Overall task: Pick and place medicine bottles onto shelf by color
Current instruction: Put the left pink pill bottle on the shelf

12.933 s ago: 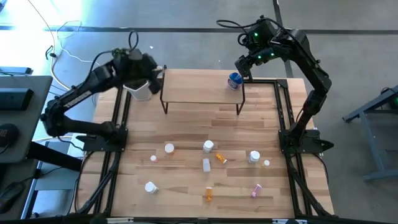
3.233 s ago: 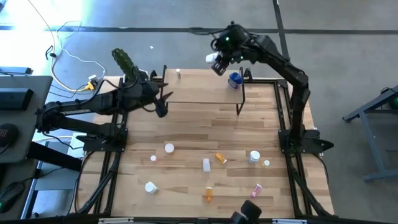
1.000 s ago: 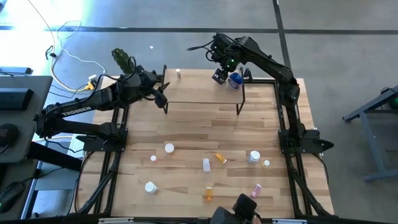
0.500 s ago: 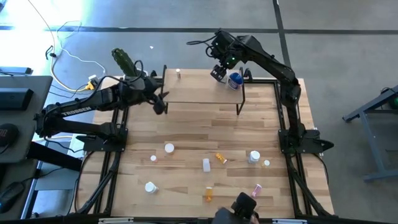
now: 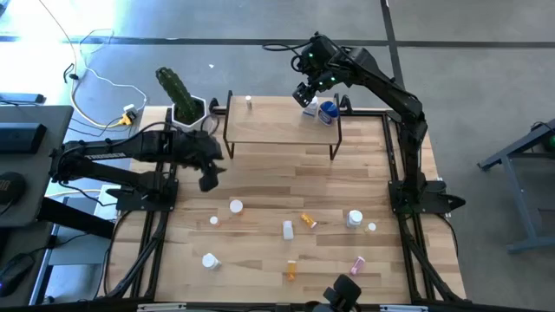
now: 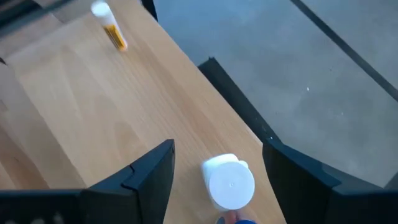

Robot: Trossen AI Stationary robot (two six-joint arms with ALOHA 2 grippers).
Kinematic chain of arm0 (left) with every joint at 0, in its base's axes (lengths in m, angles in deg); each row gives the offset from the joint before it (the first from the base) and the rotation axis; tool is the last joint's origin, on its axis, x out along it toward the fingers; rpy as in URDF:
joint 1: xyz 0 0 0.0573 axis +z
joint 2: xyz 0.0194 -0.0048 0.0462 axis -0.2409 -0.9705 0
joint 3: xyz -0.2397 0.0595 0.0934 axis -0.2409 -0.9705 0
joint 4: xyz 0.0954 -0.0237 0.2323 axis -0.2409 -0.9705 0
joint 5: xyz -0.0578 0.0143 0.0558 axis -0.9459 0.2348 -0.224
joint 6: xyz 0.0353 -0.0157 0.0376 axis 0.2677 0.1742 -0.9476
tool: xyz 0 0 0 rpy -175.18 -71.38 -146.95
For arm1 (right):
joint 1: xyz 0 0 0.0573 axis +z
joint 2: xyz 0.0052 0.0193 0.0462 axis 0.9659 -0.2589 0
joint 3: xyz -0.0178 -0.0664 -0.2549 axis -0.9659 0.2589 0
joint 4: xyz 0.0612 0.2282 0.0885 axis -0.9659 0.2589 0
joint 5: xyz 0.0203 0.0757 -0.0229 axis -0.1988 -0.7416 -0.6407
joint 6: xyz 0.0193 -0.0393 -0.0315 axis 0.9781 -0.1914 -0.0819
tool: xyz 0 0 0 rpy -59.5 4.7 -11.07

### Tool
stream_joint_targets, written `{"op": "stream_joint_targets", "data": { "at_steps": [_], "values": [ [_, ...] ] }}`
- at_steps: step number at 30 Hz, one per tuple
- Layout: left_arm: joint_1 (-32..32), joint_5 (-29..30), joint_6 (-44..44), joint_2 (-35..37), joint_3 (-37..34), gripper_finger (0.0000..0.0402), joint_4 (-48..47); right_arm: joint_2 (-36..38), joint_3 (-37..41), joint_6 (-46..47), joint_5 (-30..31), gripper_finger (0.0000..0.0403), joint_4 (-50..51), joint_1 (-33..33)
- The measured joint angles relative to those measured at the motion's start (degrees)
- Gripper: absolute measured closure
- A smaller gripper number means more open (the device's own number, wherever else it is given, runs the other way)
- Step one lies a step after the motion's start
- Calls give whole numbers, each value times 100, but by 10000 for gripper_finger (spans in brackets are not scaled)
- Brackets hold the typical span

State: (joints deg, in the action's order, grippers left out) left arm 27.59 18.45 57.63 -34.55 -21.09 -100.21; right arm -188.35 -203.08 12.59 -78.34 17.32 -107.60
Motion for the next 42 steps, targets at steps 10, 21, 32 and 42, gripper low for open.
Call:
{"op": "stream_joint_targets", "data": {
  "at_steps": [10, 21, 32, 42],
  "values": [
    [-1448, -47, 614, 3, -231, 218, -601, 216, 0, 722, 0, 169, -217, 228],
    [-3013, 73, 1707, 2, -984, 218, -384, 235, 0, 1167, -2, 169, -206, 578],
    [-3618, 342, 2594, -2, -1632, 218, 652, 235, 0, 1253, 0, 169, -162, 717],
    [-3782, 485, 2700, -159, -1840, 218, 994, 235, 0, 1249, 0, 169, -162, 717]
  ]
}}
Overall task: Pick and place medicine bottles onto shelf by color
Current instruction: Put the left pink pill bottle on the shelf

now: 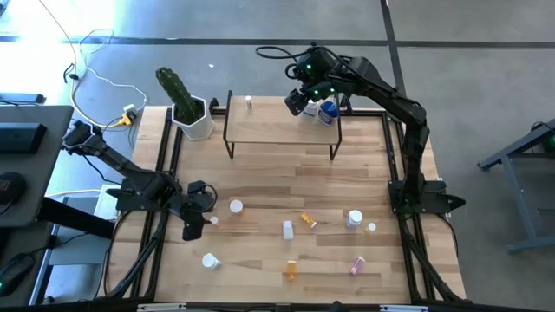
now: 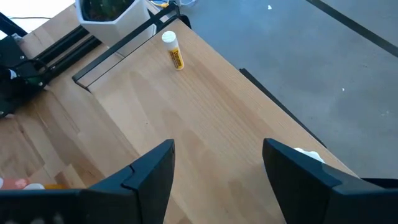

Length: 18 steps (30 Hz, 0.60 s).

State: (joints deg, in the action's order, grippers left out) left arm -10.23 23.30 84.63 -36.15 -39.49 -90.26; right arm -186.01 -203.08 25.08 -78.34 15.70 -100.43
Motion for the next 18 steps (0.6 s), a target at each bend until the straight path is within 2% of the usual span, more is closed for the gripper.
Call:
{"op": "stream_joint_targets", "data": {
  "at_steps": [8, 18],
  "values": [
    [1, 64, 4, -608, 2, 218, 354, 0, 0, -9, 0, 169, 0, 0],
    [1, 115, 145, -1143, 2, 218, 365, 0, 0, -13, 2, 169, 0, 0]
  ]
}}
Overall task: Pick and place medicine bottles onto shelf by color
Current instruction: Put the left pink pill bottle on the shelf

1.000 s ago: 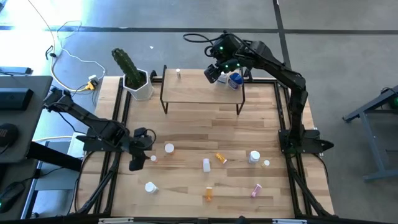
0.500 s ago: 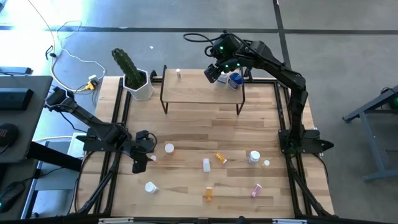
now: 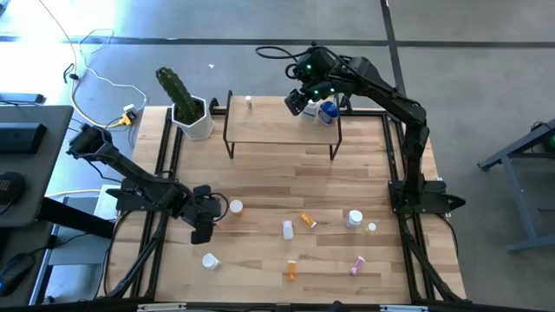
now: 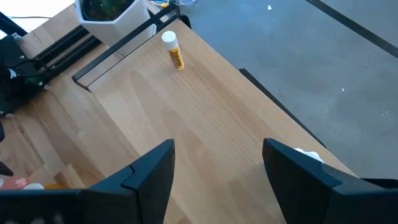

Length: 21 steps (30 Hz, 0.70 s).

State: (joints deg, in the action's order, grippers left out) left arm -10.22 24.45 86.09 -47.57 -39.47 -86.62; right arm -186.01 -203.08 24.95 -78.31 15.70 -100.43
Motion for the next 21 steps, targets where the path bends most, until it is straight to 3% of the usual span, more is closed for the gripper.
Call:
{"op": "stream_joint_targets", "data": {
  "at_steps": [7, 16, 21],
  "values": [
    [0, 74, 2, -62, 0, 227, 26, 0, 0, 0, 0, 169, 0, 0],
    [0, -2, -44, -59, 0, 301, 63, 0, 0, 9, 0, 169, 0, 0],
    [3, -2, -44, -59, 0, 297, 92, 0, 0, 12, 0, 169, 43, 0]
  ]
}}
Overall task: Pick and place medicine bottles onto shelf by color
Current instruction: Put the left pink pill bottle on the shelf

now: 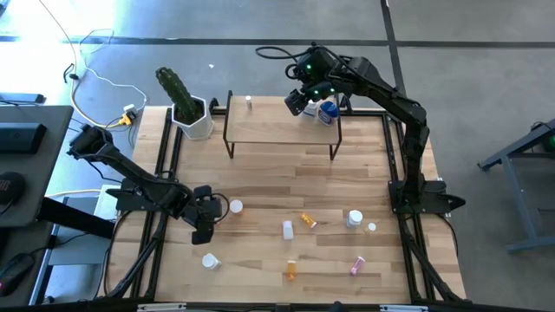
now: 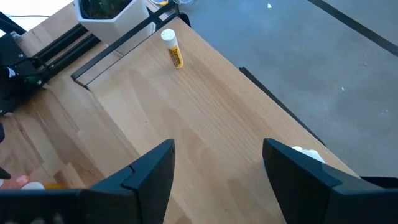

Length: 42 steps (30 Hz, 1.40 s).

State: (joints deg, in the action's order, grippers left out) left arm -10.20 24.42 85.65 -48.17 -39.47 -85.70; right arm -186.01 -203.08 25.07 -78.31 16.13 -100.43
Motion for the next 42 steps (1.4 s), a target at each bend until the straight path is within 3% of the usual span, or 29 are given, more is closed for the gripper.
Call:
{"op": "stream_joint_targets", "data": {
  "at_steps": [8, 21, 30, 42],
  "values": [
    [177, -31, 0, 284, 0, 285, -17, 0, 2, -8, 0, 169, 139, 0],
    [1169, -147, -182, 1593, 145, 286, -590, -2, 2, -147, 2, 169, 175, 0],
    [2208, 208, -1344, 1965, 1117, 285, -1103, -2, 2, -165, 2, 169, 175, -1],
    [4301, 343, -3278, 1709, 2468, 284, -1104, -2, 2, -407, 39, 169, 175, -7]
  ]
}}
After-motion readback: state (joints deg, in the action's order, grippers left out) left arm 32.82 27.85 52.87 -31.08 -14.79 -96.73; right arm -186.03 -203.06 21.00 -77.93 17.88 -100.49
